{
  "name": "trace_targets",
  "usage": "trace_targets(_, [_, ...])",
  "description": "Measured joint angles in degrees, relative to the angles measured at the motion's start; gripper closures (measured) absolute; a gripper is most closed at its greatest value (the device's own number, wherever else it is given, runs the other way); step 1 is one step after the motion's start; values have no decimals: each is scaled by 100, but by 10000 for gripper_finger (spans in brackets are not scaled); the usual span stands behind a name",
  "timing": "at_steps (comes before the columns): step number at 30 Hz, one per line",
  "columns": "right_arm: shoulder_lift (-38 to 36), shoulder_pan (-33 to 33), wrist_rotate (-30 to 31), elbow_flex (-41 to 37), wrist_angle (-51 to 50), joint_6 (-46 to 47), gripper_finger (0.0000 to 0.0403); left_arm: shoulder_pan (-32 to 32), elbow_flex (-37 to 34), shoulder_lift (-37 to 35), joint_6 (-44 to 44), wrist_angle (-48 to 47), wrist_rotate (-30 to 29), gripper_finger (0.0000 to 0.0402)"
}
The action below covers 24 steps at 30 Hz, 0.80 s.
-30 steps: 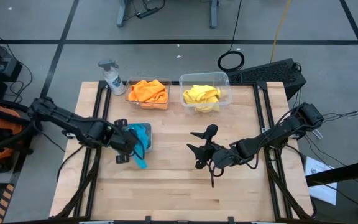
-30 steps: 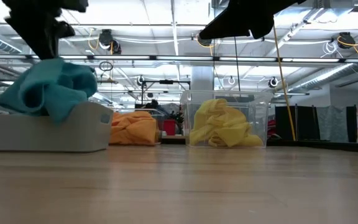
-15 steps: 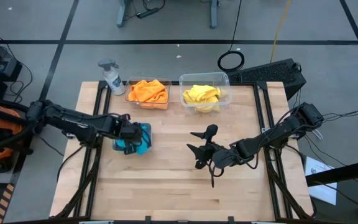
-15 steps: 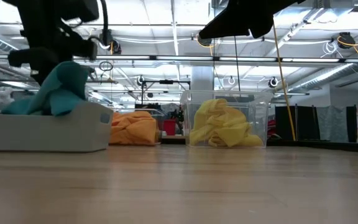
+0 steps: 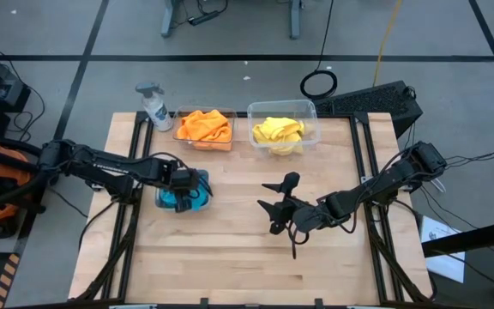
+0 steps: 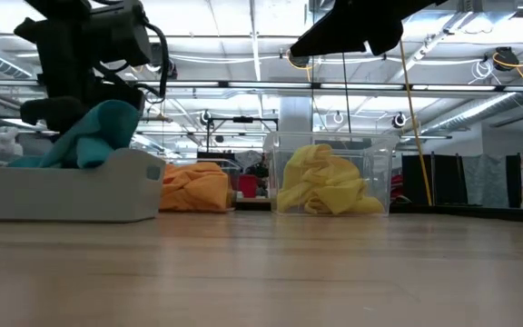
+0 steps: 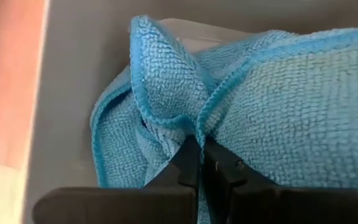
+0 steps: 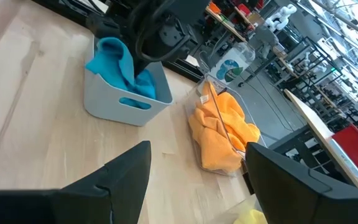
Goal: Sort microfiber towel by color & place in baskets
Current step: Put the left blue towel into the gray bin
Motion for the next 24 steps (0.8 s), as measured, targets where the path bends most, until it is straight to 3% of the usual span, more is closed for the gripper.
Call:
trace_targets(5, [0, -2, 8, 0, -32, 0, 149, -10, 156, -58, -148, -319, 66, 360])
trace_targets(17, [0, 0, 18, 0, -77, 35, 149, -10, 1256, -552, -176, -1618, -29, 165])
trace_targets(24, [0, 0, 19, 0, -178, 144, 149, -76, 1597, -1022, -324, -1854, -65, 144])
